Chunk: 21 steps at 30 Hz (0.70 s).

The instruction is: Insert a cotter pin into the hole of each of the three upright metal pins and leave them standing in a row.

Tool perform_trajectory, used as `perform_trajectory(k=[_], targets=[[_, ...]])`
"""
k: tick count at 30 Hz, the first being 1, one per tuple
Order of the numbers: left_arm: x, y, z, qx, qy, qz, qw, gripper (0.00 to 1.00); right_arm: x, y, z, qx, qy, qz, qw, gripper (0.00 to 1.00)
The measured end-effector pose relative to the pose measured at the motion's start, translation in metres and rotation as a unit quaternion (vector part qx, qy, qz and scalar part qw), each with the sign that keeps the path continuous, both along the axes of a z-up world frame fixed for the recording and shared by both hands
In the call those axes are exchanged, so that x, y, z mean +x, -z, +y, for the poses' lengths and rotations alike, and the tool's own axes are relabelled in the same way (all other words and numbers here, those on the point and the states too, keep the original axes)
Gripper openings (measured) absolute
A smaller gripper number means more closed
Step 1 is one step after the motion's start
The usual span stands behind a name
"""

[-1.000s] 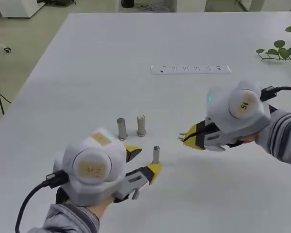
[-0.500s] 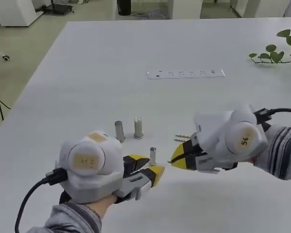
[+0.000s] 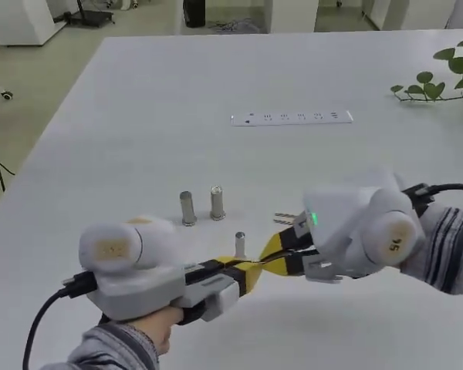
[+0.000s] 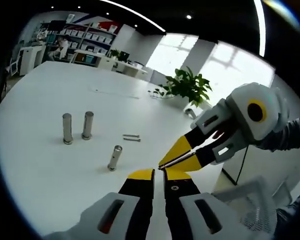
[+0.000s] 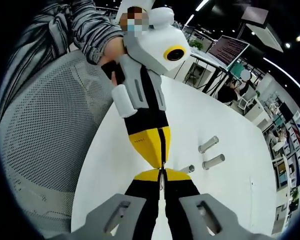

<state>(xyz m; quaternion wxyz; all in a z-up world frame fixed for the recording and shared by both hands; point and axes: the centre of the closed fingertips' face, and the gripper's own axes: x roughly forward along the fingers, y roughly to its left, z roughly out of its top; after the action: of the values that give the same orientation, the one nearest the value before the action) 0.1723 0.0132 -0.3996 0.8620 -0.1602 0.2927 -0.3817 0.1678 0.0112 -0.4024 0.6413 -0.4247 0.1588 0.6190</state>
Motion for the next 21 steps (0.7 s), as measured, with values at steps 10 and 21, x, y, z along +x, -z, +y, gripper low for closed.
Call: perform_trajectory(k=[10, 21], targets=[[-0.0048, -0.0016, 0.0002, -0.043, -0.009, 0.027, 0.9986, 0.00, -0.0044, -0.0026, 0.0022, -0.006, -0.019, -0.015, 0.9997, 0.00], [-0.0062, -0.0033, -0.0002, -0.084, -0.022, 0.054, 0.9947, 0.00, -0.0052, -0.0039, 0.0023, -0.009, -0.025, -0.024, 0.9994, 0.00]])
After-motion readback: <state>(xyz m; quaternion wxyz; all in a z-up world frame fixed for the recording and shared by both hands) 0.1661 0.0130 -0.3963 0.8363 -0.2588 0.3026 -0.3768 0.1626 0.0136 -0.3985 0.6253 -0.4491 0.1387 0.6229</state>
